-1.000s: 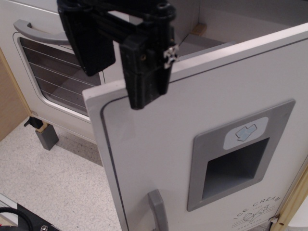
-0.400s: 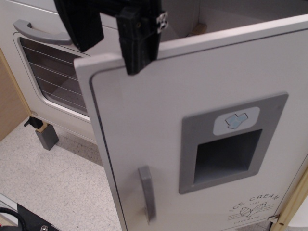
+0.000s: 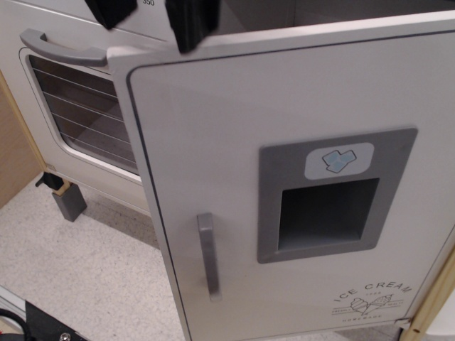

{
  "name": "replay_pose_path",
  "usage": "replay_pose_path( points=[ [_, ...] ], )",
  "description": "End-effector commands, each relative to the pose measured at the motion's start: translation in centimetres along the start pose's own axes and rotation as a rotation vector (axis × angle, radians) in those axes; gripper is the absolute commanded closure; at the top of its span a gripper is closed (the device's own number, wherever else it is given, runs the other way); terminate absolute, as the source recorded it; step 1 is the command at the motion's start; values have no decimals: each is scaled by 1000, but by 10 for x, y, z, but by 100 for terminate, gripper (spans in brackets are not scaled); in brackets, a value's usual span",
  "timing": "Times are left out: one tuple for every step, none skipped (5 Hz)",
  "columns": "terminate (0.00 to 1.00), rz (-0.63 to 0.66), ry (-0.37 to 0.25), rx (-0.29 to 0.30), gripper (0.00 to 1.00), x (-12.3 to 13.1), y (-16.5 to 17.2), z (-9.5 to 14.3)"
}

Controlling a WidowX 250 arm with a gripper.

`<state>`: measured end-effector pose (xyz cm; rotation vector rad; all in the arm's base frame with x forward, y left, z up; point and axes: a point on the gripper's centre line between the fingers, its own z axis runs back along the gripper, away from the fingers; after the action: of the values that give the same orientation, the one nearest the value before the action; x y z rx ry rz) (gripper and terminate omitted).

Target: Close fridge

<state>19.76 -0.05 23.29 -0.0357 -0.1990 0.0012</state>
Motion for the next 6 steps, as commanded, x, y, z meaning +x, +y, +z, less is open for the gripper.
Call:
replay_pose_path(
  points=[
    [0, -59, 8, -30, 0, -23, -12, 23],
    [0, -84, 48, -14, 0, -40, -27, 4],
    [0, -84, 76, 1, 0, -49, -33, -23],
    [0, -76, 85, -5, 0, -50, -37, -46],
    [0, -14, 51, -25, 0, -40, -35, -62],
    [0, 96, -24, -45, 0, -26, -28, -75]
  ],
)
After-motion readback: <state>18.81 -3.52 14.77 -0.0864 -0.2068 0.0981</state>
